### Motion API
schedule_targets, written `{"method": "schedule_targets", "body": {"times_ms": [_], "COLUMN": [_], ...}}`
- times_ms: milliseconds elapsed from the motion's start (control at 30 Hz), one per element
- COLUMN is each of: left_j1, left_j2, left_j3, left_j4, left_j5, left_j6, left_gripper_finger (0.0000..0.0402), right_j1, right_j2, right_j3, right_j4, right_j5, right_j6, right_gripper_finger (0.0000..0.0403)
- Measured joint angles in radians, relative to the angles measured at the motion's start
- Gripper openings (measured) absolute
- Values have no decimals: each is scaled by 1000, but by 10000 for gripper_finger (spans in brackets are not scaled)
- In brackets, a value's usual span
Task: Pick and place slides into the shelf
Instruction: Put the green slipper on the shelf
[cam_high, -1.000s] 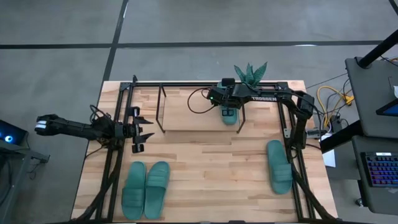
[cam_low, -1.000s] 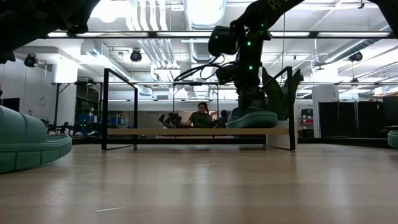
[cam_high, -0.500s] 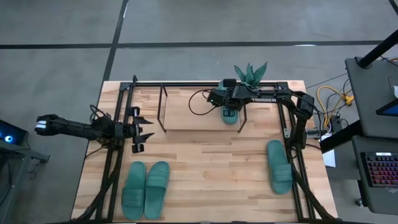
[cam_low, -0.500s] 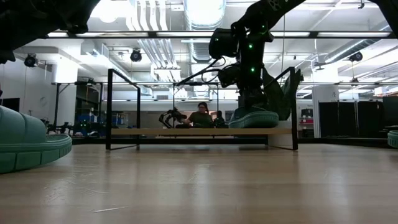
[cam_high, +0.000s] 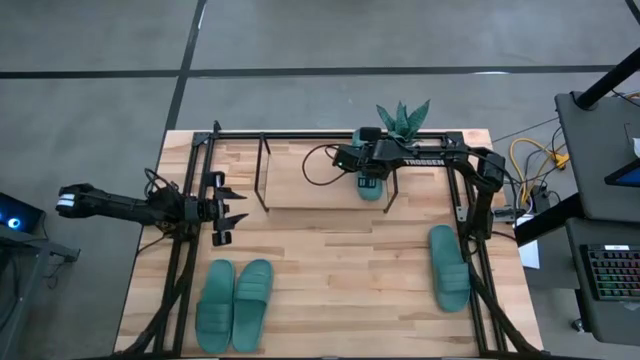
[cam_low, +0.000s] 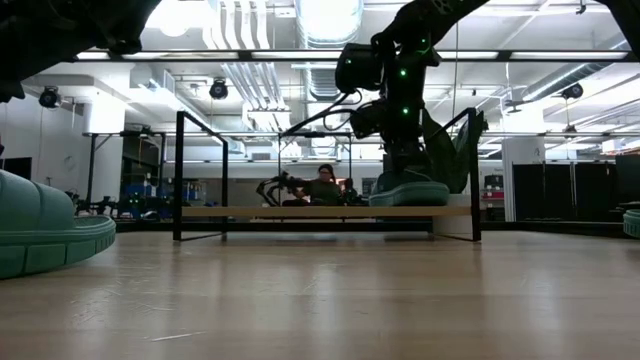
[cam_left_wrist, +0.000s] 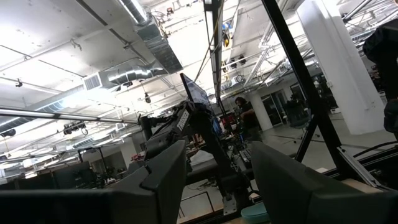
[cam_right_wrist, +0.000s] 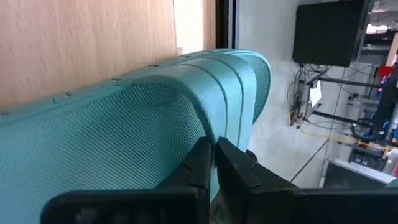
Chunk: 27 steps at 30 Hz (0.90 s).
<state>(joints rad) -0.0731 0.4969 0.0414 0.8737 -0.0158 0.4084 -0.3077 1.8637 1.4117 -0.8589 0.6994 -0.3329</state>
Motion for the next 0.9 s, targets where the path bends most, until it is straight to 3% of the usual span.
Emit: {"method": "schedule_targets", "body": {"times_ms": [900], "left_j1": [0], "left_j2": [0], "left_j3": [0], "left_j4": [0], "left_j5": [0], "left_j6": [0], "left_gripper_finger": [167], "right_j1": [94], "right_j2": [-9], "right_j3": [18], "right_j4": [-36], "right_j5": [1], "right_j6": [89], "right_gripper_finger": [131]}}
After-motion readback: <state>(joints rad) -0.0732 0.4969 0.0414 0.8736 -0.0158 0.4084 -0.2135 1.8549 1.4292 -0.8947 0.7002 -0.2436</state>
